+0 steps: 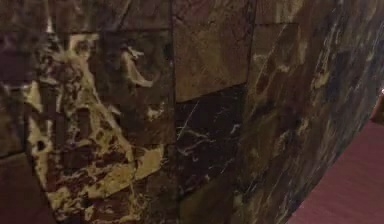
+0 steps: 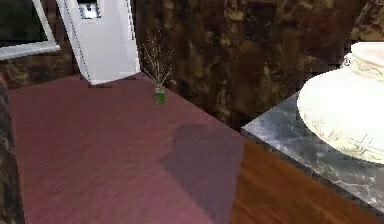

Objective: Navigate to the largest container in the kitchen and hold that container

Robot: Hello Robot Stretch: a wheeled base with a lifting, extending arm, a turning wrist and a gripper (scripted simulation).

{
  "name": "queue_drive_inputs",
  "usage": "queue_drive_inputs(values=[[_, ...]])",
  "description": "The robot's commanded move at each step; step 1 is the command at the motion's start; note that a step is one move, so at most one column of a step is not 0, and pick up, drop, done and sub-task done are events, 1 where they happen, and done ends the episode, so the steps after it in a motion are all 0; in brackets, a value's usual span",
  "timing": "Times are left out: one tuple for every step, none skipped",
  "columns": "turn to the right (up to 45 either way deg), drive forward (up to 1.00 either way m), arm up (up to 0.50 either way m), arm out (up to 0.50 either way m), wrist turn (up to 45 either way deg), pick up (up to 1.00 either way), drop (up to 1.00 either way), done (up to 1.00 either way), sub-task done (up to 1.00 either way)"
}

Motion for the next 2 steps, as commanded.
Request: queue_drive_inputs(values=[[45.0, 0.00, 0.00, 0.00, 0.0, 0.00, 0.00, 0.00, 0.00], [45.0, 0.00, 0.00, 0.00, 0.0, 0.00, 0.00, 0.00, 0.00]])
